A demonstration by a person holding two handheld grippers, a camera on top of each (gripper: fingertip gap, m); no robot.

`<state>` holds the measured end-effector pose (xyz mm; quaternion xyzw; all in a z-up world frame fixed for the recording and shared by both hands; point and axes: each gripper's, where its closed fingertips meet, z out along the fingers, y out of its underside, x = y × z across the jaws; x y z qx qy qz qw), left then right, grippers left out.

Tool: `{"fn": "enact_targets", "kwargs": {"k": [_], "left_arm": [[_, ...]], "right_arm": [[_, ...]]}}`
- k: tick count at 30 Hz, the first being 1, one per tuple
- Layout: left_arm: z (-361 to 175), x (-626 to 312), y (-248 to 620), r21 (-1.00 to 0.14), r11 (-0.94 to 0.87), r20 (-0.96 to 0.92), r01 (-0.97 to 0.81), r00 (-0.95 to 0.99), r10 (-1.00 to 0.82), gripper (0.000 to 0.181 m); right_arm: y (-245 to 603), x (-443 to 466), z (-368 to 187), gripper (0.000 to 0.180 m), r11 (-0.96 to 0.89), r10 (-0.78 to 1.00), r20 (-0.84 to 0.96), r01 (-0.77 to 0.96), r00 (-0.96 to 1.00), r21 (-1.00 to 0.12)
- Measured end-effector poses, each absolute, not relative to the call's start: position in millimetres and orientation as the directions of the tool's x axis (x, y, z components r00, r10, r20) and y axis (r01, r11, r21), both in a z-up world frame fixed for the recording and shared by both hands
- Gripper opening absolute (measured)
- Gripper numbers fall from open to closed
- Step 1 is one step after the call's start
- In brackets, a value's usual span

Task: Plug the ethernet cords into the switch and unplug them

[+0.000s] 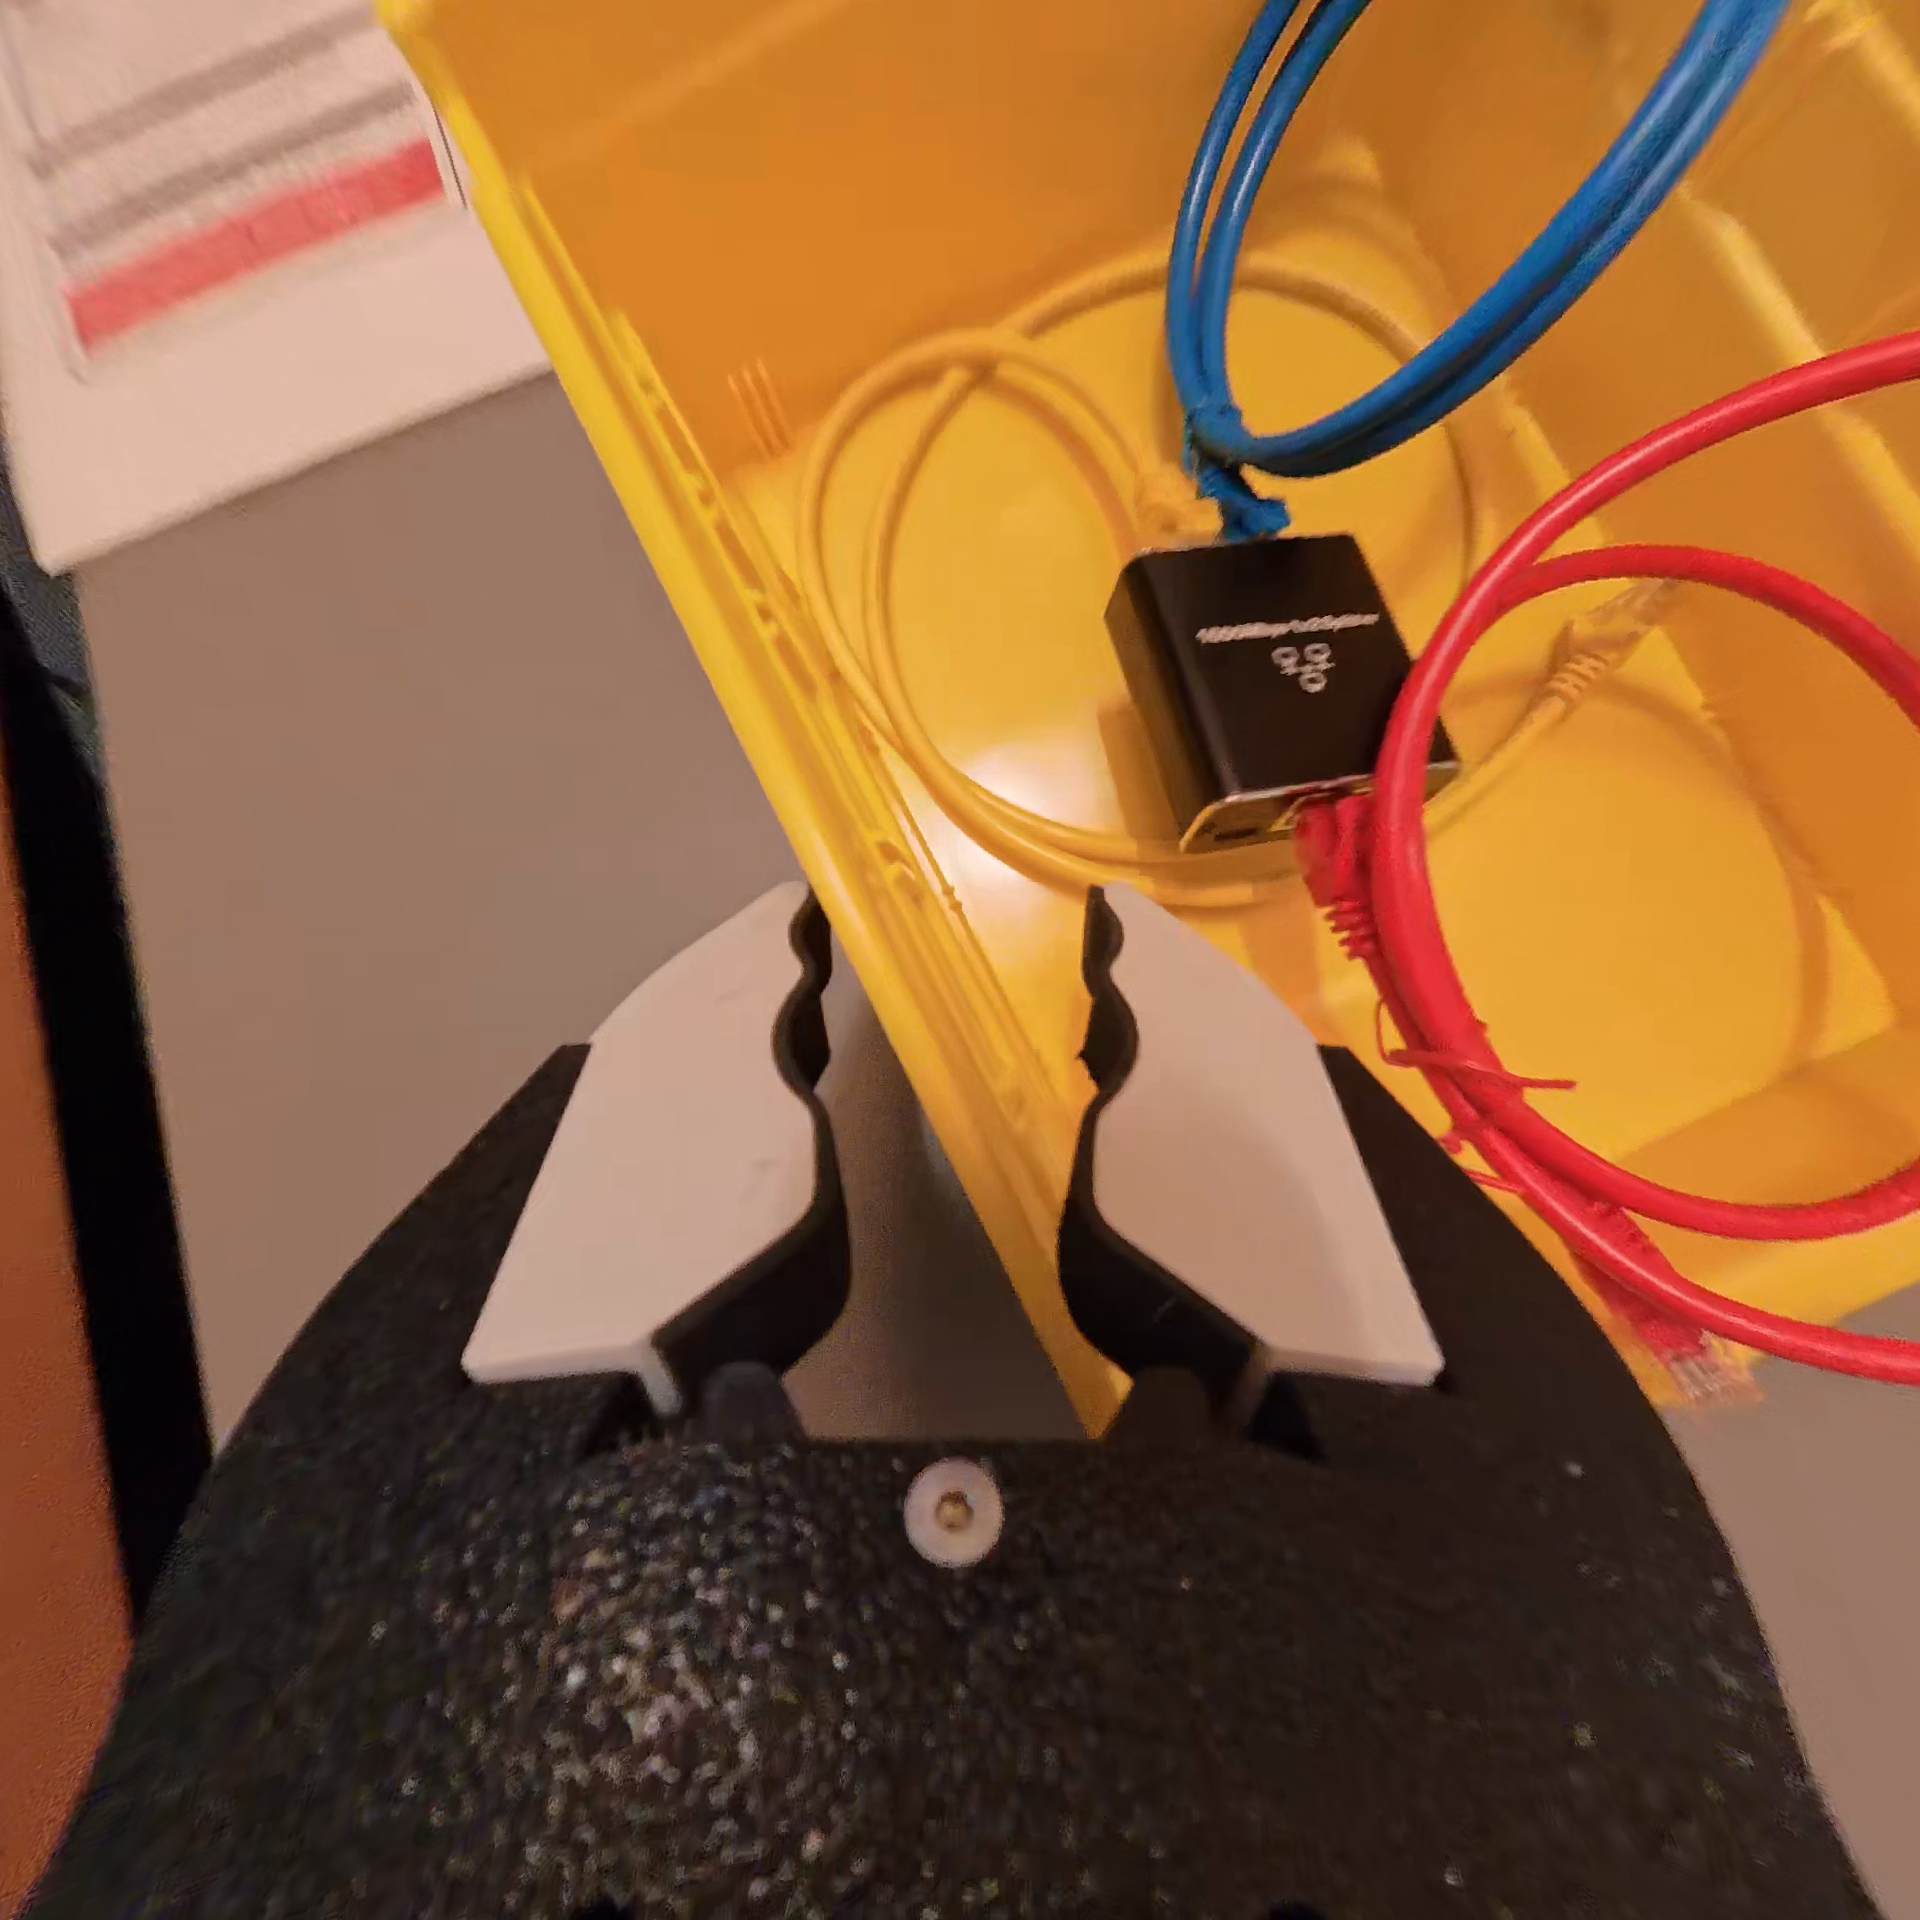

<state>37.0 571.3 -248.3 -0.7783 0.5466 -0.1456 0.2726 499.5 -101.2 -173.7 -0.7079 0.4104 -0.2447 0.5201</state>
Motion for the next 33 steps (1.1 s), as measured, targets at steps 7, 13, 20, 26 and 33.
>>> {"fn": "enact_targets", "kwargs": {"k": [7, 13, 20, 26, 33], "left_arm": [[-209, 37, 562, -0.632, -0.165, -0.141, -0.757, 0.321, -0.936, 0.053], [-190, 45, 531, -0.626, -0.154, -0.074, -0.764, 0.255, -0.964, 0.054], [-195, 66, 493, -0.458, -0.248, 0.040, -0.854, 0.259, -0.965, 0.080], [-239, 80, 514, -0.211, -0.228, -0.160, -0.951, 0.263, -0.951, 0.088], [-292, 84, 530, -0.037, -0.282, -0.249, -0.959, 0.283, -0.926, 0.085]], "right_arm": [[-34, 395, -126, 0.046, -0.085, -0.626, -0.101, -0.197, 0.773, -0.977], [35, 305, -127, 0.046, -0.116, -0.402, -0.059, -0.115, 0.914, -0.987], [74, 257, -128, 0.046, -0.193, -0.284, 0.113, 0.059, 0.952, -0.979], [78, 246, -138, 0.046, -0.226, -0.232, 0.122, 0.069, 0.965, -0.972], [69, 250, -139, 0.044, -0.220, -0.216, 0.096, 0.048, 0.972, -0.974]]}}
